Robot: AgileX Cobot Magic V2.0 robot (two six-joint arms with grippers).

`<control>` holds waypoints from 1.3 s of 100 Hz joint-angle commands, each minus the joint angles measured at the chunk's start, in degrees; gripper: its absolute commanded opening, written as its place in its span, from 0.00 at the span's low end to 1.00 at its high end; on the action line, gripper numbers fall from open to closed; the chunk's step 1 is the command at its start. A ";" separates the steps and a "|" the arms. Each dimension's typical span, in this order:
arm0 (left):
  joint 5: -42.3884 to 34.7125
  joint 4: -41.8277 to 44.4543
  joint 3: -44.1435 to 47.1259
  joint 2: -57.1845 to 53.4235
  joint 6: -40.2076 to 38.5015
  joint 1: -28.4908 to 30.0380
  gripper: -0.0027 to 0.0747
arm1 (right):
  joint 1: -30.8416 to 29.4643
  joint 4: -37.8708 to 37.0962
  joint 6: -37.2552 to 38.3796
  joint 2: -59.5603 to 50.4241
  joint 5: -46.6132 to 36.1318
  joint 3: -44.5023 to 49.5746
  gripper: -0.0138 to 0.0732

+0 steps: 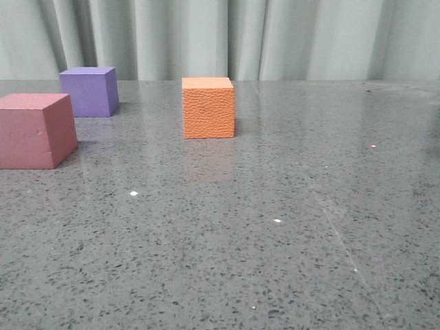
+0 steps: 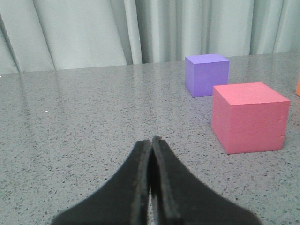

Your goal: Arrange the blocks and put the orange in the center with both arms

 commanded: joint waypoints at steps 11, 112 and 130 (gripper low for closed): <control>-4.78 -0.04 3.18 -1.87 -0.44 0.10 0.01 | -0.32 -0.41 0.90 -13.25 -6.03 9.98 0.09; -4.78 -0.04 3.18 -1.87 -0.44 0.10 0.01 | -0.32 2.05 0.90 -32.92 -13.79 23.49 0.09; -4.78 -0.04 3.18 -1.87 -0.44 0.10 0.01 | -0.32 7.02 0.23 -41.94 -24.16 35.59 0.09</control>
